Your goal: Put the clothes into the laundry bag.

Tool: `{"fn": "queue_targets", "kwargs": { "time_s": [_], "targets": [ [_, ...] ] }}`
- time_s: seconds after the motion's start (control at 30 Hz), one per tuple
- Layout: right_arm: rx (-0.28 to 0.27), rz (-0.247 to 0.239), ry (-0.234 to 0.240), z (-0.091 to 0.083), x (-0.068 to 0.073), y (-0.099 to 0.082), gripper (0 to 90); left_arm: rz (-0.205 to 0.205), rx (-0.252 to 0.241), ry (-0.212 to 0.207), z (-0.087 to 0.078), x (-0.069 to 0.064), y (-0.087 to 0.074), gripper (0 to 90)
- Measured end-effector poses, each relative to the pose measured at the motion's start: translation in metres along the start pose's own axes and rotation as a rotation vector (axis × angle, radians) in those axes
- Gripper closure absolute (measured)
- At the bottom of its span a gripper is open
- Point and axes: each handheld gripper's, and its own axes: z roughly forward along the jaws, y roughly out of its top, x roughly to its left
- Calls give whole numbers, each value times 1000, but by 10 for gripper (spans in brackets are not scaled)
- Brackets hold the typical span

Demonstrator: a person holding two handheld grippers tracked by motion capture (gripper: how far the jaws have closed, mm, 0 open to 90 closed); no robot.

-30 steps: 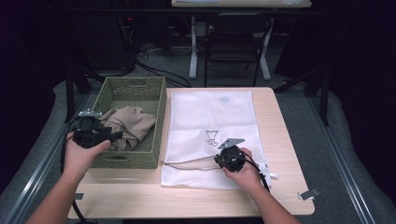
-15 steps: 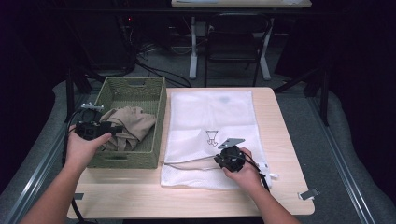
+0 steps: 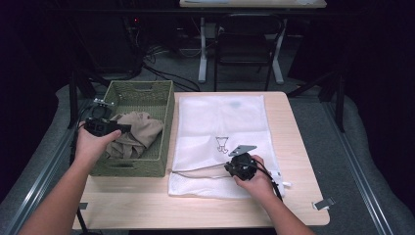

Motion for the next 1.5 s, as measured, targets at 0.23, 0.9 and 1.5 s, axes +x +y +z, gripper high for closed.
{"fn": "queue_targets", "kwargs": {
  "time_s": [0.23,0.9,1.5],
  "targets": [
    [1,0,-1,0,0,0,823,-10,41,17,12,10,10,367],
    [1,-2,2,0,-1,0,820,-59,77,46,40,22,20,355],
    [2,-4,4,0,-1,-1,817,-93,170,21,69,27,11,300]
  ]
}}
